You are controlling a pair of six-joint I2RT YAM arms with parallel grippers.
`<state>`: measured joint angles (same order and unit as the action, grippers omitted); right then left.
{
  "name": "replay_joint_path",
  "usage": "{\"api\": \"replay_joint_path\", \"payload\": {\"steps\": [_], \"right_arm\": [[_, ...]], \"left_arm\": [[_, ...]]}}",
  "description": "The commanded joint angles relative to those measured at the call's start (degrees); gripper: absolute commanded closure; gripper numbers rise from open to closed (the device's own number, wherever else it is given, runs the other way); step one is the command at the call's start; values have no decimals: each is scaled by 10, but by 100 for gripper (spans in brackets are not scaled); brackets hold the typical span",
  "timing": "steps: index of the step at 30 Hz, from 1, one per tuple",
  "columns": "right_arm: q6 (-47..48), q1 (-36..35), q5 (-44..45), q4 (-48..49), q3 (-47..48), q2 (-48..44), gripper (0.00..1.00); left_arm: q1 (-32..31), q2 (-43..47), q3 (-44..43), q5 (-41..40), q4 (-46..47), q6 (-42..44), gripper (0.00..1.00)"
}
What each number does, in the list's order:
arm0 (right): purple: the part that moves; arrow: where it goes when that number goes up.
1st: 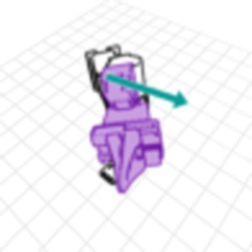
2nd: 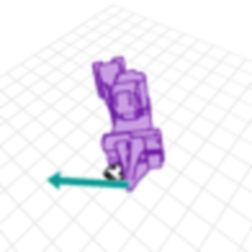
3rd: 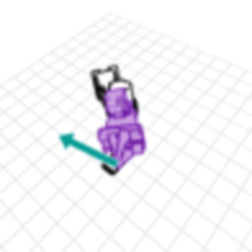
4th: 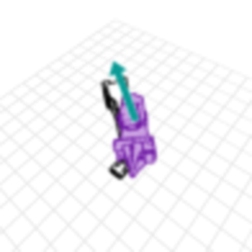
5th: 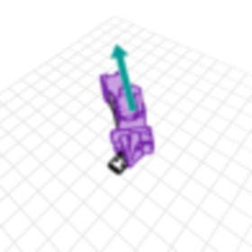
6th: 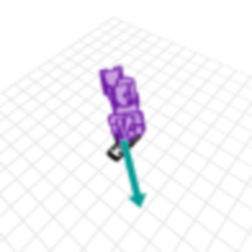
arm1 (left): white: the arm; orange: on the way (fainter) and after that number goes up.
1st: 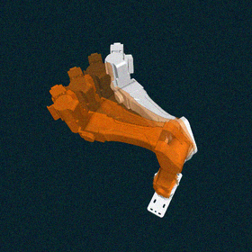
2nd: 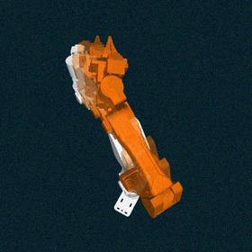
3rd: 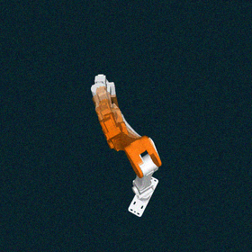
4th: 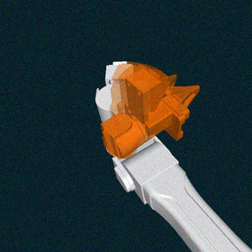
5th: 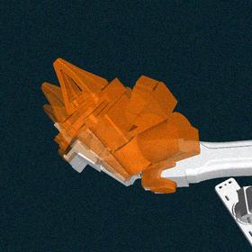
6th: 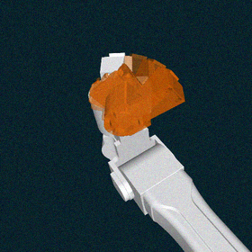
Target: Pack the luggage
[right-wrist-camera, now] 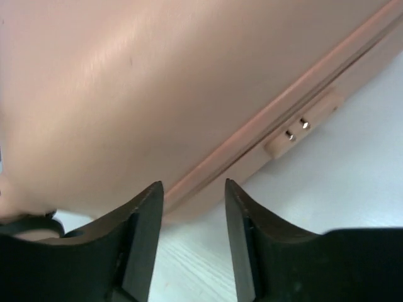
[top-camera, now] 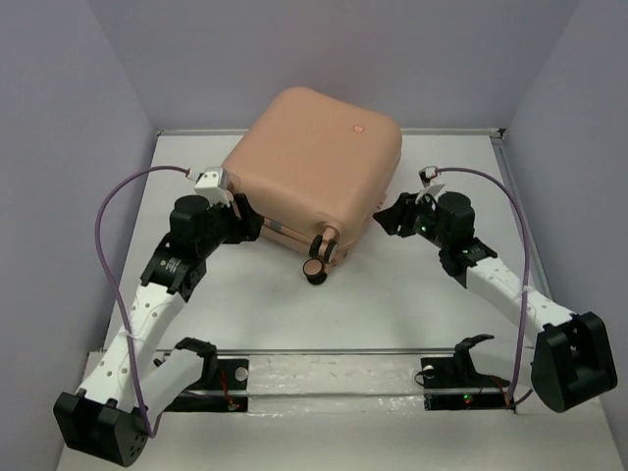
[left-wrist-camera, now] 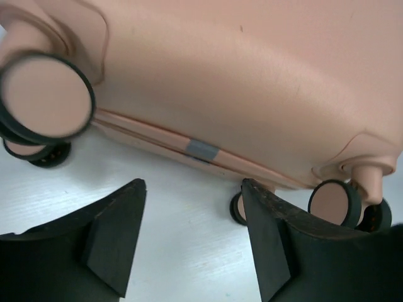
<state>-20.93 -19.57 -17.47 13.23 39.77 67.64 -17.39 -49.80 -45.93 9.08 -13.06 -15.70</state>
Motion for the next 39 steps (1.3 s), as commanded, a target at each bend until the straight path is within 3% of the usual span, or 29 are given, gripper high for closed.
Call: {"api": "replay_joint_path", "payload": {"steps": [1, 6, 9, 19, 30, 36, 39], "right_arm": [[-15, -3, -60, 21, -60, -57, 43], [-39, -3, -116, 28, -122, -120, 42], [-46, -3, -132, 33, -147, -141, 42], [-66, -14, -172, 64, -156, -144, 42], [-62, -38, -175, 63, -151, -125, 41], [-64, -49, -172, 67, -145, -121, 41], [-62, -55, -170, 59, -143, -126, 41]], "left_arm": [[19, -4, -77, -101, -15, -6, 23], [31, 16, -87, -268, -68, 22, 20], [35, 15, -70, -303, -72, 32, 15], [65, -104, -84, -168, 3, 84, 6], [78, -182, -117, -224, 28, 110, 4], [85, -233, -138, -195, 38, 117, 5], [97, -247, -144, -170, 52, 114, 10]]}}
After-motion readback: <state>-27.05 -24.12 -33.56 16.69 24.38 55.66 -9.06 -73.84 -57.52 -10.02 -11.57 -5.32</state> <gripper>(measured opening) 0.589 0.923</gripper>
